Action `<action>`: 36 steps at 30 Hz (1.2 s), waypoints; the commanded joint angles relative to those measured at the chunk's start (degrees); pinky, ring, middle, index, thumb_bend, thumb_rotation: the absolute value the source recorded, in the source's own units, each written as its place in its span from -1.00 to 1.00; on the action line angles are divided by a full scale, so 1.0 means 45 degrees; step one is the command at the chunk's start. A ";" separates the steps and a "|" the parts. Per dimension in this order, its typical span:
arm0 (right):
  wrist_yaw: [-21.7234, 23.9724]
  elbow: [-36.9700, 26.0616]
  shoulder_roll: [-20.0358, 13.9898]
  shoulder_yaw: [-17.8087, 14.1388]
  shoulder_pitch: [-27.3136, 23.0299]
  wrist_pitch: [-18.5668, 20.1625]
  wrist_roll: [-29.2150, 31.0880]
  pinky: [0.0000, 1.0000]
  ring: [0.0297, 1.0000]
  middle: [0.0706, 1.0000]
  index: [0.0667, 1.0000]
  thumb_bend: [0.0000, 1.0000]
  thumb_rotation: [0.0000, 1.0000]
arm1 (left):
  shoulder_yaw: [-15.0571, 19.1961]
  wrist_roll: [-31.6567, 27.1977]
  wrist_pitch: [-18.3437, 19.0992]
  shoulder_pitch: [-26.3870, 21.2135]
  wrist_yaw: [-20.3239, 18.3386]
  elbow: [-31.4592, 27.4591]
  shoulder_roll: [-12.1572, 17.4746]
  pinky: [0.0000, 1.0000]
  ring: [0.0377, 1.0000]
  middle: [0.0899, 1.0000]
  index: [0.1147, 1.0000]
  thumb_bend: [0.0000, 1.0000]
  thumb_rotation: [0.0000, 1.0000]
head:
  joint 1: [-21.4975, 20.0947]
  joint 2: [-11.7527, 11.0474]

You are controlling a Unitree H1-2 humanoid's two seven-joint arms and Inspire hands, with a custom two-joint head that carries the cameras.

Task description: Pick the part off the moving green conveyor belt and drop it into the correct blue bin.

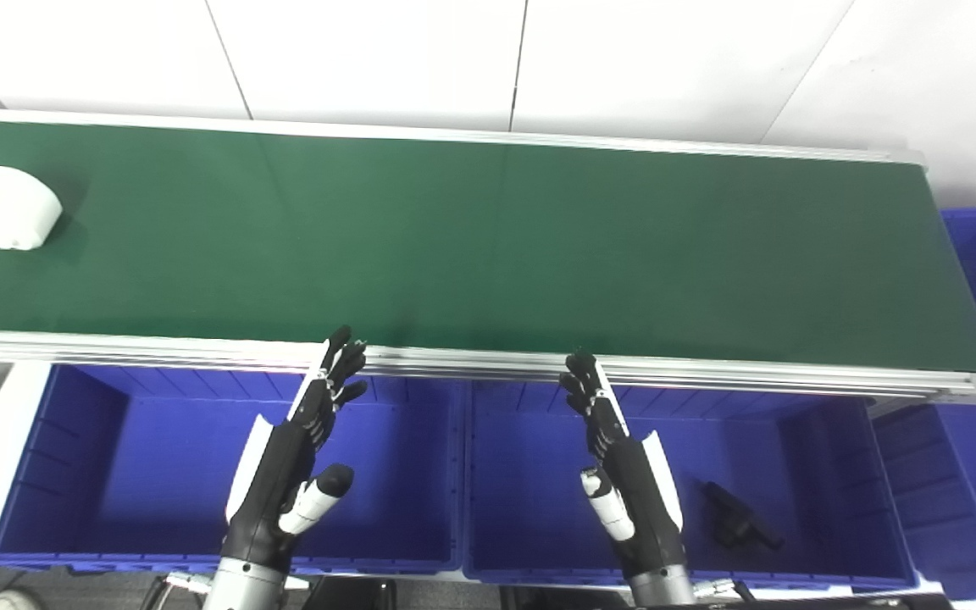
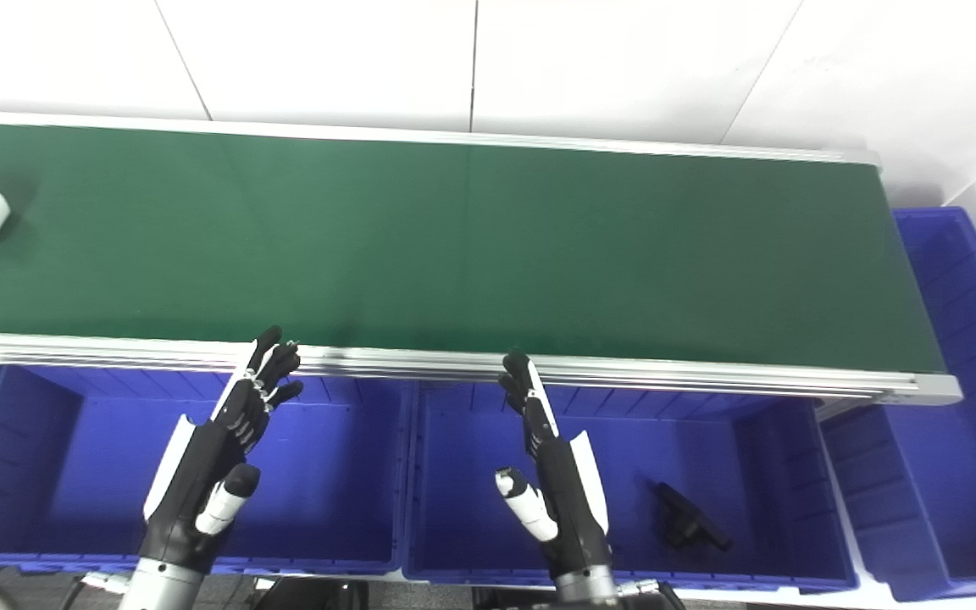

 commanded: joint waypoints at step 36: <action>0.0057 -0.0118 0.0073 0.0073 -0.0031 -0.0597 -0.0055 0.91 0.90 0.95 0.99 0.74 0.99 | -0.0021 0.0006 -0.0276 -0.0101 -0.0021 -0.0219 0.0080 0.76 0.88 0.89 0.95 0.96 0.85 | 0.0018 -0.0092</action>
